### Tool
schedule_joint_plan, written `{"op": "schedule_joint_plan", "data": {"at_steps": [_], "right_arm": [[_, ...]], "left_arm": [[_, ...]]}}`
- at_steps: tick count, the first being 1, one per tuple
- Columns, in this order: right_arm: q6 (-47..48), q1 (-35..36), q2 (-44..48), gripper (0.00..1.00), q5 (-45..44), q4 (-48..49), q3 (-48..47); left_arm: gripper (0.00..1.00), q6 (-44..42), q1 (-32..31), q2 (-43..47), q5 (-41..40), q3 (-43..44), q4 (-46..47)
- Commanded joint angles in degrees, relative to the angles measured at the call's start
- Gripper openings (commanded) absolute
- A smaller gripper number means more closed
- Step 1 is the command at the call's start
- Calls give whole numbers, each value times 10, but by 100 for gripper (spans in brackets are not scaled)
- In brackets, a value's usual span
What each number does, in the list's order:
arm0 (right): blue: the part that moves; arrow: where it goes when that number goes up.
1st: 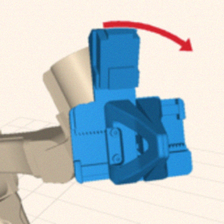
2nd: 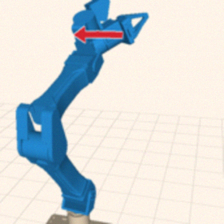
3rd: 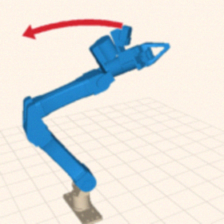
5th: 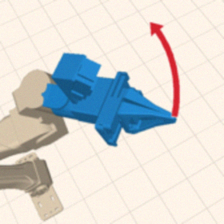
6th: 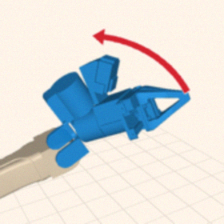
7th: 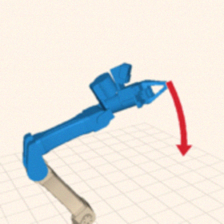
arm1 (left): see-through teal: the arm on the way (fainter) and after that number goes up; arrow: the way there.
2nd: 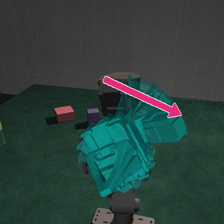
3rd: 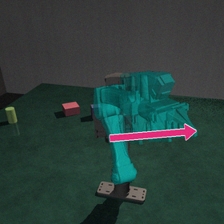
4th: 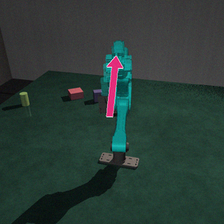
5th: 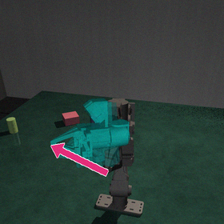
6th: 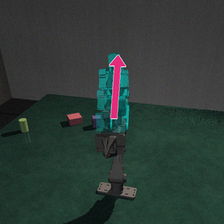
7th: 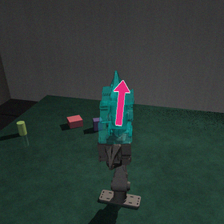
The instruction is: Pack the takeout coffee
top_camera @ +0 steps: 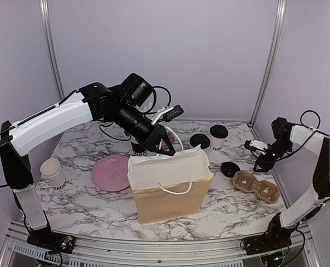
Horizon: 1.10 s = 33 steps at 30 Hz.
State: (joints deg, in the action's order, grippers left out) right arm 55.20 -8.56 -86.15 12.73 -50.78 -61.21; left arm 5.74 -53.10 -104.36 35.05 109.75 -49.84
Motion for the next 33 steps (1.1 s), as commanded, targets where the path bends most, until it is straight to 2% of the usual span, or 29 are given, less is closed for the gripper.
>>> {"op": "schedule_joint_plan", "data": {"at_steps": [1,4,8,11,33], "right_arm": [[-14,-2,69,56,-6,-66,12],[2,-2,85,54,-16,-111,26],[19,-2,101,53,-17,-120,47],[27,-2,90,48,-17,-126,50],[71,-1,8,41,13,-103,67]], "left_arm": [[0,-1,2,-14,-22,16,-32],[0,-7,2,-15,-30,24,-35],[1,-14,3,-19,-33,29,-40],[2,-15,4,-21,-37,30,-42],[2,-23,4,-17,-44,16,-50]]}}
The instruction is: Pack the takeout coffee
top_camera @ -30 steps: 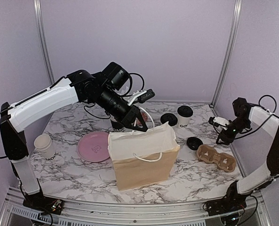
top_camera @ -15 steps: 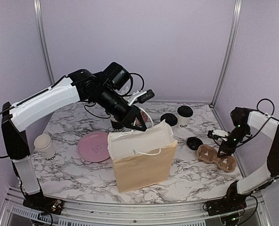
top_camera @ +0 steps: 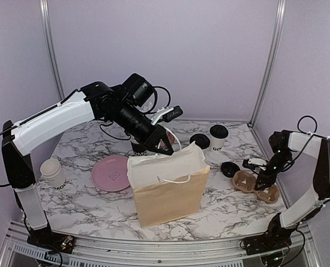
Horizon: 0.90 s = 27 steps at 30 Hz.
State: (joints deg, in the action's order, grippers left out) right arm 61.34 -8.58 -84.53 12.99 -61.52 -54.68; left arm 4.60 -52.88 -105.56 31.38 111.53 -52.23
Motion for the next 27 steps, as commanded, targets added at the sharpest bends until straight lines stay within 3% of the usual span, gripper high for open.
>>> {"op": "schedule_joint_plan", "data": {"at_steps": [1,12,27], "right_arm": [[10,-1,-10,40,11,4,2],[12,8,-4,36,-10,25,25],[7,12,52,19,7,-10,1]], "left_arm": [[2,-12,2,-6,-6,-1,-26],[2,-14,2,-9,-4,-1,-30],[3,-17,3,-10,-7,5,-31]]}}
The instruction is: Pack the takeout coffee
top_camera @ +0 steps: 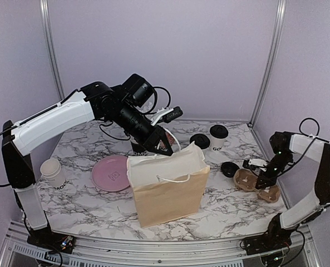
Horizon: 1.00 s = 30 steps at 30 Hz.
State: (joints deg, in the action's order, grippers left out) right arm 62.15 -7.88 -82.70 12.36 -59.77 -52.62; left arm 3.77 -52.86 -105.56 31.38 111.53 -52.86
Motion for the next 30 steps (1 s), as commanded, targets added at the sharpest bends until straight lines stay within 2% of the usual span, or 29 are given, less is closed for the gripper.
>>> {"op": "schedule_joint_plan", "data": {"at_steps": [1,5,10,11,13,15,19,24,30], "right_arm": [[-1,5,41,18,19,-34,-24],[-5,11,72,18,45,-66,-46],[-12,53,110,18,130,-132,-132],[-18,64,113,17,151,-137,-154],[-24,77,110,16,196,-144,-201],[-26,108,96,16,245,-156,-250],[-32,157,61,15,328,-182,-354],[-63,225,43,16,365,-171,-459],[-102,308,26,16,422,-155,-547]], "left_arm": [[3,-9,5,-10,-8,6,-25],[5,-10,9,-15,-5,8,-26],[8,-13,18,-18,-5,13,-26],[11,-12,21,-18,-6,15,-27],[26,-14,27,-18,-16,19,-28],[31,-16,32,-16,-21,20,-28],[32,-11,39,-8,-26,24,-29],[33,-8,43,8,-25,11,-32],[21,3,43,6,-8,7,-32]]}}
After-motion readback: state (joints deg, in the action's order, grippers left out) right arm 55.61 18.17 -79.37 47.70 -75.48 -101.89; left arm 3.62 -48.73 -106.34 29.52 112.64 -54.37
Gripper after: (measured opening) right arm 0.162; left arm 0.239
